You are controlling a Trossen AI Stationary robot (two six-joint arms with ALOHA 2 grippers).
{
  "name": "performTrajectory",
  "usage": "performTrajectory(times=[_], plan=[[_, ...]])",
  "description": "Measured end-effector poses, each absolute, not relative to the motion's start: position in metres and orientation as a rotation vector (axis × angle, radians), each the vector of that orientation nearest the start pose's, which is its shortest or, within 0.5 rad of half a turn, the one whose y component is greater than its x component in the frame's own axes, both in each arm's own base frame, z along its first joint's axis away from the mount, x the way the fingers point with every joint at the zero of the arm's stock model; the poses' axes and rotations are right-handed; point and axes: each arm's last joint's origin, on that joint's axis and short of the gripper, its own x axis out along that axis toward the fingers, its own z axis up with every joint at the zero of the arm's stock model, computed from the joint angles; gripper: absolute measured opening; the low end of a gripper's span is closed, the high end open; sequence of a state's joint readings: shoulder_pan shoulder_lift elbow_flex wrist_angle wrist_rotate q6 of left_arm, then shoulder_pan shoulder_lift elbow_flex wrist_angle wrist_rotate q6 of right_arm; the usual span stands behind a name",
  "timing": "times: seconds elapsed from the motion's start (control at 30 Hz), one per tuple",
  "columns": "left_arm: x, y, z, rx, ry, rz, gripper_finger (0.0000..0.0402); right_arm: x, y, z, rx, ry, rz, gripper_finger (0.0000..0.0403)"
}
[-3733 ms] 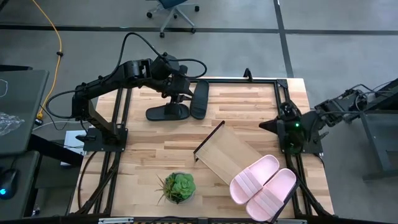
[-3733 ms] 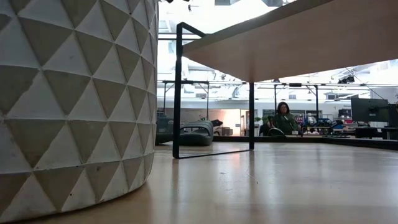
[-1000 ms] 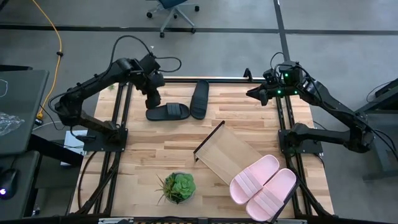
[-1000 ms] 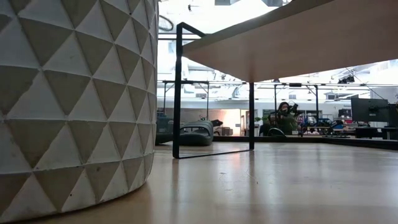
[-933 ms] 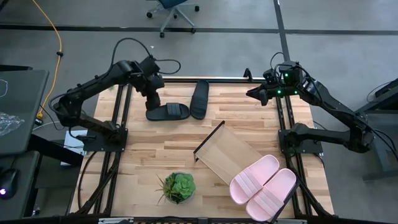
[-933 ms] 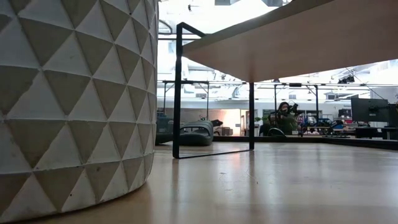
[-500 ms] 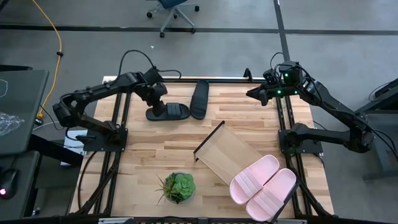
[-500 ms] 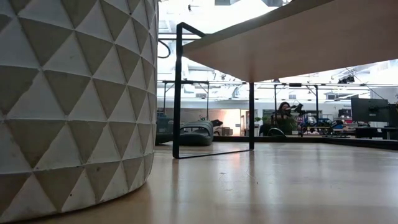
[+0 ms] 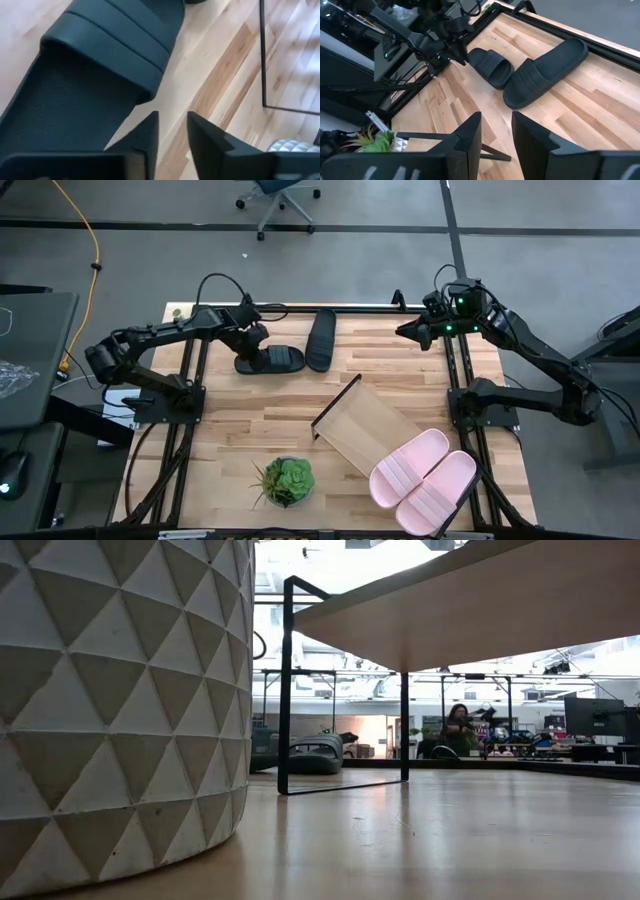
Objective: Pick and place slides into the shelf
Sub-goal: Put the left black slides on the shelf
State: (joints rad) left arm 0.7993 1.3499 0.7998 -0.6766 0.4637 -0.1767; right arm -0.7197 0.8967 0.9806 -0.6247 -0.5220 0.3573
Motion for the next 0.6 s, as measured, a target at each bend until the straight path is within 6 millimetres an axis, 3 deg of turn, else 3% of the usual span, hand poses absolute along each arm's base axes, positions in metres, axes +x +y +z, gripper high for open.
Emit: performTrajectory(times=[0.3,0.6], plan=[[0.174,0.163,0.193,-0.933,0.916,0.512,0.0199,0.14,-0.103,0.342,0.655,0.407,-0.259,0.0099],[0.178,0.169,0.19,-0.967,0.869,0.595,0.0216,0.14,-0.103,0.342,0.642,0.409,-0.256,0.0099]])
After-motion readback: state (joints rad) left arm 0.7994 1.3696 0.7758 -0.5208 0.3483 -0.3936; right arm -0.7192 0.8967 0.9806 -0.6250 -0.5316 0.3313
